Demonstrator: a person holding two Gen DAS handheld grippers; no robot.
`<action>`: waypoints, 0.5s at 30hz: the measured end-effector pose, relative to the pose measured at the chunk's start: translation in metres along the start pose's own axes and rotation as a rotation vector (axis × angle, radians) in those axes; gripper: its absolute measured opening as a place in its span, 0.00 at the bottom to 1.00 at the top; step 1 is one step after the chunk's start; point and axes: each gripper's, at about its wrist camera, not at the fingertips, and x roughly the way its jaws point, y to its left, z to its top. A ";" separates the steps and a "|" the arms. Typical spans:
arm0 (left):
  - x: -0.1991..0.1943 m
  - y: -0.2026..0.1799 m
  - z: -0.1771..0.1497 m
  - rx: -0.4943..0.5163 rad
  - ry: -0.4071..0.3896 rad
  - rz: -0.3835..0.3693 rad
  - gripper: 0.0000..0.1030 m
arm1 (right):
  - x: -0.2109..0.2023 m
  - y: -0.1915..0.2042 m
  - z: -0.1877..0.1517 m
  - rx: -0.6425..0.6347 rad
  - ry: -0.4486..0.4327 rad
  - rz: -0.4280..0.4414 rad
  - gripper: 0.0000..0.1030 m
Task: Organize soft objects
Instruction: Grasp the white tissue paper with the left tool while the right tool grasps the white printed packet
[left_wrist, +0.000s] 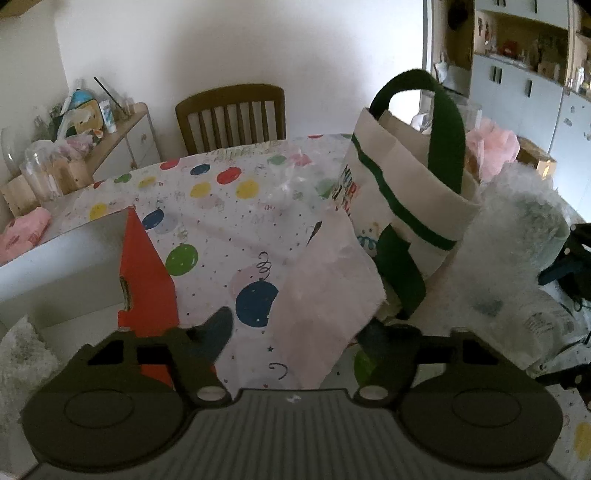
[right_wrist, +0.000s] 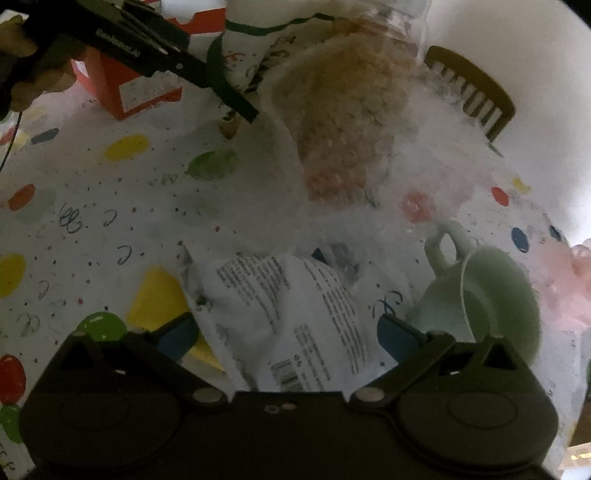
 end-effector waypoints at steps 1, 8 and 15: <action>0.002 0.000 0.001 -0.001 0.005 -0.005 0.60 | 0.001 -0.003 0.000 0.002 -0.001 0.012 1.00; 0.008 0.001 0.003 -0.027 0.035 -0.026 0.34 | 0.007 -0.014 0.003 0.025 -0.003 0.081 0.97; 0.006 0.000 0.002 -0.032 0.032 -0.025 0.24 | 0.001 -0.019 -0.003 0.076 -0.021 0.106 0.89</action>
